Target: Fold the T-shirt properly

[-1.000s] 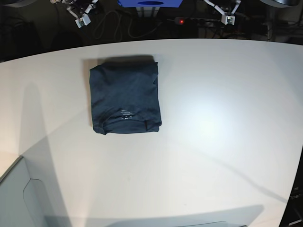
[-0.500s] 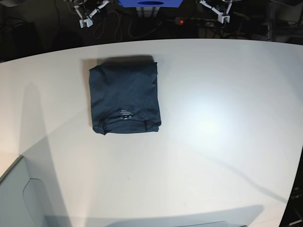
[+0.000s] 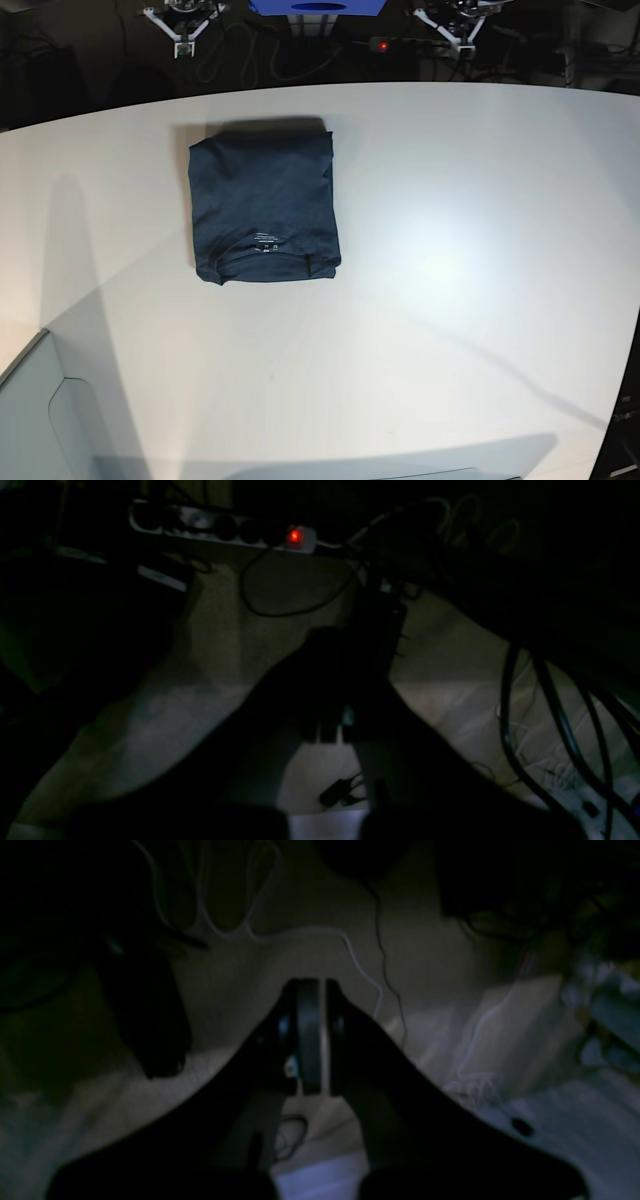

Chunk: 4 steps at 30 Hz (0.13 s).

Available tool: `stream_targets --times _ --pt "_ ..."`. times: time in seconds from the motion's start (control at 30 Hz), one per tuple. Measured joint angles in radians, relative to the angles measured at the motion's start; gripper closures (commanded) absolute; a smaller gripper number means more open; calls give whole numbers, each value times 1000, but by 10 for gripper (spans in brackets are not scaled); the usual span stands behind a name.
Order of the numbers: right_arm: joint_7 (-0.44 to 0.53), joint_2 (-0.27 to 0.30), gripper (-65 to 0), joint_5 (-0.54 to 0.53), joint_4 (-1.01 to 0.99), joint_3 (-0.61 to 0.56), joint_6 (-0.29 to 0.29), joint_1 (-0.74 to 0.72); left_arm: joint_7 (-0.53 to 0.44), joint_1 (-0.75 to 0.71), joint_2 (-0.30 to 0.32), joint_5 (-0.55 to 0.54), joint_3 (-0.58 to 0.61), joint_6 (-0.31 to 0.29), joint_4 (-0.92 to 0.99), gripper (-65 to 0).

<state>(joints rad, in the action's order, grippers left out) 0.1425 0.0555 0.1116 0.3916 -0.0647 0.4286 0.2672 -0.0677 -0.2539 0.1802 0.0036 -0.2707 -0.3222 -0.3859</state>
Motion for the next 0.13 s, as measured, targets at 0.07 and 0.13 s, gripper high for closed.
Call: stream_targets --times 0.07,0.13 --pt "0 -3 0 -1 -51 -32 1 -24 -5 3 0 0 1 0 0 0" --pt "-3 -4 0 -1 -76 -57 3 -38 -4 5 3 -1 1 0 0 0"
